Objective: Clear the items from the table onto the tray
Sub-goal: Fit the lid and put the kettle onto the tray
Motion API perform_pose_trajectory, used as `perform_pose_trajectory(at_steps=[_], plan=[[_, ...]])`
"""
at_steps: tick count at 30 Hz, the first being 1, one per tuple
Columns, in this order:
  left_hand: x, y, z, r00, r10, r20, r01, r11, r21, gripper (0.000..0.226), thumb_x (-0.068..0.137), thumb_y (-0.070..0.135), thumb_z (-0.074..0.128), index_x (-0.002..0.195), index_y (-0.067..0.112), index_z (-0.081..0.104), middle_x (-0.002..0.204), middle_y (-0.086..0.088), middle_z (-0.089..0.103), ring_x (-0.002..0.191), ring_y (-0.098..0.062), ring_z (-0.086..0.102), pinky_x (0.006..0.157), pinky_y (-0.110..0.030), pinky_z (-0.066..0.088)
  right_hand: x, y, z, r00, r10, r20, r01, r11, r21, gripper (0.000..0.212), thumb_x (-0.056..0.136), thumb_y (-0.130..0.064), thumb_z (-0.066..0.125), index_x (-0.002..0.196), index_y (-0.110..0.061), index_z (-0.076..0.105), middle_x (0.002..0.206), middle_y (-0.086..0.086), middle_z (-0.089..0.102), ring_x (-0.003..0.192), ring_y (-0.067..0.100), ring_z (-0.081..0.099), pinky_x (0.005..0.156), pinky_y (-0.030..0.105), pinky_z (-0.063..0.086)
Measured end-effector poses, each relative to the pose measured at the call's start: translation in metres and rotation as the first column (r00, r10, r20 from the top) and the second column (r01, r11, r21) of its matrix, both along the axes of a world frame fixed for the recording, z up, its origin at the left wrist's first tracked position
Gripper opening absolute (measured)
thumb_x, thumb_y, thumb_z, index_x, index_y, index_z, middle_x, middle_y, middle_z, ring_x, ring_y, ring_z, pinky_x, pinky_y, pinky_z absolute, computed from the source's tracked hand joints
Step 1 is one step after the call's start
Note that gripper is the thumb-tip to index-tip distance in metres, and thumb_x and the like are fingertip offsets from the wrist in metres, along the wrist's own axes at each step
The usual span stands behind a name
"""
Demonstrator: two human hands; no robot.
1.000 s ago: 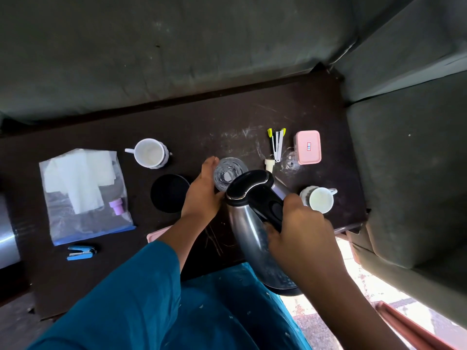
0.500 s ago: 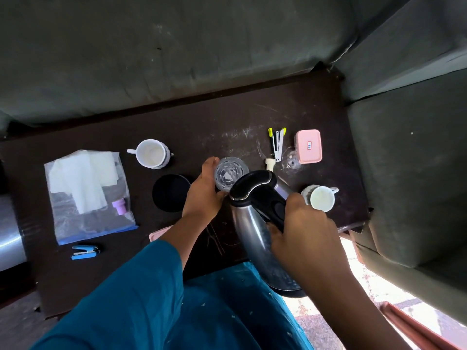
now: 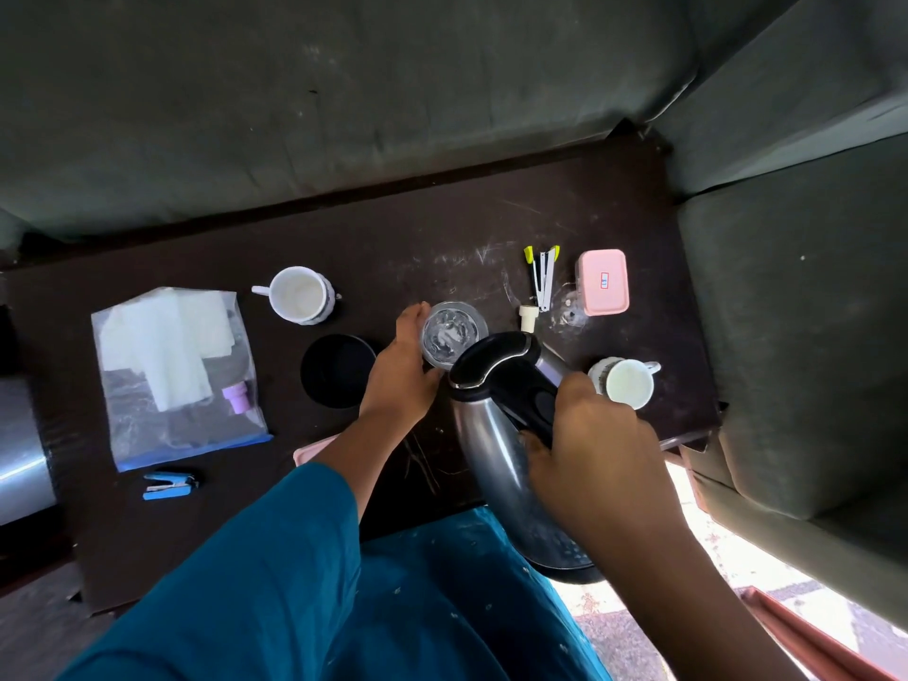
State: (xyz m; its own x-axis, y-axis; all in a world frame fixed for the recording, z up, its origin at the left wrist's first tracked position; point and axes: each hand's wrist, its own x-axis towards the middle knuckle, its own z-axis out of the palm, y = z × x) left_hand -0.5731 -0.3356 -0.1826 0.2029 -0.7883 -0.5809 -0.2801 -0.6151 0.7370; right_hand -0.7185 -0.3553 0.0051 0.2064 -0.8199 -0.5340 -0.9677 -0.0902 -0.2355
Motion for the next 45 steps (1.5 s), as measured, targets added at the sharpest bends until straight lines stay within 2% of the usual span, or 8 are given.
perform_pose_trajectory(at_steps=[2, 8, 12, 15, 18, 23, 35, 45], plan=[[0.001, 0.001, 0.000, 1.000, -0.015, 0.004, 0.015, 1.000, 0.006, 0.081, 0.075, 0.012, 0.069, 0.137, 0.031, 0.021, 0.131, -0.005, 0.057, 0.114, -0.023, 0.059, 0.098, -0.045, 0.048, 0.000, -0.001, -0.001, 1.000, -0.013, -0.018, 0.013, 1.000, -0.001, 0.031, 0.074, -0.048, 0.031, 0.081, -0.018, 0.028, 0.063, -0.001, 0.037, 0.061, 0.024, 0.031, 0.060, 0.031, 0.027], [0.001, 0.001, 0.002, 0.997, -0.063, 0.034, 0.063, 0.998, 0.011, 0.090, 0.078, 0.014, 0.068, 0.145, 0.029, 0.009, 0.147, 0.004, 0.042, 0.128, -0.021, 0.049, 0.104, -0.044, 0.042, 0.004, 0.000, 0.000, 0.999, -0.049, 0.006, 0.049, 0.999, 0.001, 0.035, 0.069, -0.051, 0.028, 0.081, -0.018, 0.028, 0.058, -0.009, 0.023, 0.052, 0.014, 0.018, 0.061, 0.031, 0.026], [0.001, 0.001, 0.003, 0.995, -0.087, 0.054, 0.086, 0.996, 0.026, 0.091, 0.079, 0.016, 0.068, 0.145, 0.031, 0.007, 0.149, 0.006, 0.039, 0.130, -0.020, 0.047, 0.106, -0.044, 0.041, 0.000, 0.002, -0.005, 0.997, -0.063, -0.036, 0.063, 0.998, -0.007, 0.030, 0.083, -0.034, 0.053, 0.084, -0.017, 0.029, 0.069, 0.000, 0.036, 0.063, 0.022, 0.029, 0.062, 0.031, 0.028], [0.002, 0.002, 0.005, 0.992, -0.111, 0.065, 0.108, 0.993, 0.050, 0.093, 0.077, 0.015, 0.068, 0.144, 0.035, 0.007, 0.145, 0.002, 0.044, 0.127, -0.022, 0.050, 0.104, -0.044, 0.043, -0.003, 0.004, -0.008, 0.996, -0.086, -0.014, 0.085, 0.996, -0.020, 0.031, 0.082, -0.032, 0.056, 0.084, -0.018, 0.028, 0.072, 0.005, 0.046, 0.065, 0.024, 0.032, 0.062, 0.032, 0.029], [0.003, 0.002, 0.008, 0.985, -0.145, 0.092, 0.139, 0.988, 0.072, 0.093, 0.076, 0.016, 0.067, 0.143, 0.037, 0.005, 0.139, -0.004, 0.051, 0.122, -0.026, 0.053, 0.102, -0.045, 0.043, -0.004, 0.007, -0.010, 0.997, -0.073, -0.014, 0.072, 0.996, -0.058, 0.033, 0.082, -0.028, 0.059, 0.085, -0.018, 0.027, 0.087, 0.013, 0.061, 0.065, 0.025, 0.034, 0.060, 0.031, 0.030], [0.002, 0.002, 0.012, 0.983, -0.131, 0.131, 0.128, 0.991, 0.033, 0.090, 0.076, 0.028, 0.069, 0.143, 0.033, 0.010, 0.144, -0.004, 0.045, 0.128, -0.025, 0.047, 0.104, -0.045, 0.041, -0.010, 0.015, -0.014, 0.998, -0.069, 0.011, 0.070, 0.995, -0.076, 0.036, 0.080, -0.030, 0.061, 0.084, -0.018, 0.026, 0.090, 0.015, 0.063, 0.079, 0.039, 0.057, 0.060, 0.032, 0.031], [0.004, 0.006, 0.024, 0.978, -0.184, 0.100, 0.183, 0.983, 0.018, 0.083, 0.069, 0.028, 0.070, 0.138, 0.031, 0.023, 0.141, 0.003, 0.045, 0.125, -0.023, 0.050, 0.102, -0.046, 0.042, -0.023, 0.032, -0.024, 0.989, -0.134, 0.064, 0.137, 0.990, -0.044, 0.044, 0.080, -0.041, 0.064, 0.083, -0.018, 0.027, 0.088, 0.016, 0.064, 0.084, 0.041, 0.060, 0.060, 0.032, 0.033], [0.003, 0.009, 0.021, 0.975, -0.193, 0.113, 0.183, 0.979, 0.087, 0.088, 0.073, 0.025, 0.066, 0.142, 0.034, 0.011, 0.135, -0.006, 0.052, 0.119, -0.029, 0.054, 0.097, -0.039, 0.044, -0.014, 0.010, -0.034, 0.995, 0.002, 0.095, 0.016, 0.982, -0.186, 0.037, 0.078, -0.035, 0.067, 0.085, -0.018, 0.036, 0.085, 0.019, 0.065, 0.079, 0.041, 0.061, 0.060, 0.030, 0.033]])
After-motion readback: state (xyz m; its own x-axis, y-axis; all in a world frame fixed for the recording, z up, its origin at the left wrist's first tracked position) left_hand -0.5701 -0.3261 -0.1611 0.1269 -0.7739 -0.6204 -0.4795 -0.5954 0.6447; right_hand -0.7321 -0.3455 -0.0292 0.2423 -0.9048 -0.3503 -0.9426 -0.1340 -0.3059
